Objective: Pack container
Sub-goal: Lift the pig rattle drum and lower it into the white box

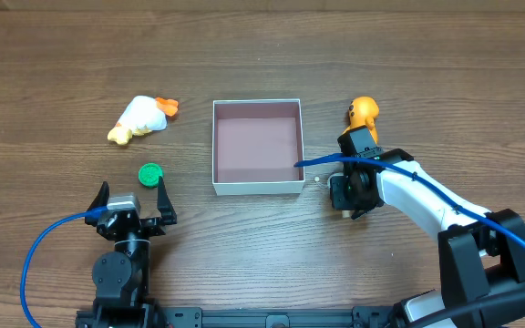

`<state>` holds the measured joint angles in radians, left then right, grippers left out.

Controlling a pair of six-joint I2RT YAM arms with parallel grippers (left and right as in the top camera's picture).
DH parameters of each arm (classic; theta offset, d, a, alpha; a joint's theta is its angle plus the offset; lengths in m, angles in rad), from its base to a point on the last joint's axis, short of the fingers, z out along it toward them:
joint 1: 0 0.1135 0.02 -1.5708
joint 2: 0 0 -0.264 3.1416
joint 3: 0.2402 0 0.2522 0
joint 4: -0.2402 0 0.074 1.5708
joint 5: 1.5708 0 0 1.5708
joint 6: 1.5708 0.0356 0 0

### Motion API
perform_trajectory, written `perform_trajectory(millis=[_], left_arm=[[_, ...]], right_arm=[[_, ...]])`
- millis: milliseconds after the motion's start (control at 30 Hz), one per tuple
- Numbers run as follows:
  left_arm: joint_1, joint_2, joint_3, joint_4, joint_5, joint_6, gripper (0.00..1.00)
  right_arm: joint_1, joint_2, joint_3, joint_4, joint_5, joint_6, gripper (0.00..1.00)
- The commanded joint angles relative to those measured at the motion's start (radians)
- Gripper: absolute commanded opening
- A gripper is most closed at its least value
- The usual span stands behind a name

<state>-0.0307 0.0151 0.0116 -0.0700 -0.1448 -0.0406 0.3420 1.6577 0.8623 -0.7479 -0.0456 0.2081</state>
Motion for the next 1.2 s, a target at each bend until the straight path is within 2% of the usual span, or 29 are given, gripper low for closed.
perform_trajectory(millis=[0, 267, 367, 600, 833, 967, 1167], left_arm=[[0.005, -0.01, -0.005, 0.004, 0.012, 0.026, 1.0], [0.005, -0.01, -0.005, 0.004, 0.012, 0.026, 1.0], [0.005, -0.01, -0.005, 0.004, 0.012, 0.026, 1.0], [0.005, -0.01, -0.005, 0.004, 0.012, 0.026, 1.0], [0.005, -0.01, -0.005, 0.004, 0.012, 0.026, 1.0], [0.005, -0.01, -0.005, 0.004, 0.012, 0.026, 1.0], [0.005, -0.01, -0.005, 0.004, 0.012, 0.026, 1.0]], right_arm=[[0.005, -0.006, -0.019, 0.006, -0.008, 0.0, 0.09], [0.005, -0.006, 0.028, -0.046, 0.007, 0.0, 0.04], [0.005, -0.006, 0.146, -0.166, 0.091, 0.002, 0.04], [0.005, -0.008, 0.446, -0.373, 0.093, 0.032, 0.04], [0.006, -0.008, 0.684, -0.509, 0.062, 0.031, 0.04], [0.047, -0.008, 0.736, -0.511, 0.025, 0.031, 0.04], [0.204, -0.008, 0.736, -0.426, 0.022, 0.031, 0.04]])
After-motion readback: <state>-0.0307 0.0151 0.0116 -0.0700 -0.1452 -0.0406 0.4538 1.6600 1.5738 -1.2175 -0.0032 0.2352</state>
